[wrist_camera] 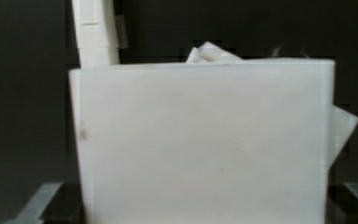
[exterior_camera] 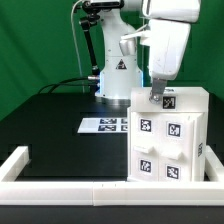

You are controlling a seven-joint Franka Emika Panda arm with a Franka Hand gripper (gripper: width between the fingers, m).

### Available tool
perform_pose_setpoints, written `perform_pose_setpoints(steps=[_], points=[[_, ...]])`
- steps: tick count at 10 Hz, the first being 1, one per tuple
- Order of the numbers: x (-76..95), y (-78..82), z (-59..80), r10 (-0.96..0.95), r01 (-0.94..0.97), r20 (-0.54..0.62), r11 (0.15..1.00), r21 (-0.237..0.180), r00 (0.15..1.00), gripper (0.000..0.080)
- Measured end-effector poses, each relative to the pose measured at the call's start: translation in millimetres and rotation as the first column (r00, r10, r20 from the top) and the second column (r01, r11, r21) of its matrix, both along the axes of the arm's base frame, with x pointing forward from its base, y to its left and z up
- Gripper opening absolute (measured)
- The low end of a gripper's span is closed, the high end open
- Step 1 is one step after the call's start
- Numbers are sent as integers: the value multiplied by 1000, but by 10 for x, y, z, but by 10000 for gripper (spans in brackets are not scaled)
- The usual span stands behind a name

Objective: Assemble cabinet

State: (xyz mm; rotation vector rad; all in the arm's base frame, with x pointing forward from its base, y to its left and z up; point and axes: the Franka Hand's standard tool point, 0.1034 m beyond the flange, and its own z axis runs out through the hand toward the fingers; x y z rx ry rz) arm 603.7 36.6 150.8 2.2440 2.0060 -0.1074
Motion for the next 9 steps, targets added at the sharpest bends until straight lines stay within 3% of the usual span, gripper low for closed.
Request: perform_pose_setpoints(steps=[4,9], points=[[-63,6,-3,-247,247,8,969,1,969,561],[-153,24,-5,-504,504,13,864,-6,864,561]])
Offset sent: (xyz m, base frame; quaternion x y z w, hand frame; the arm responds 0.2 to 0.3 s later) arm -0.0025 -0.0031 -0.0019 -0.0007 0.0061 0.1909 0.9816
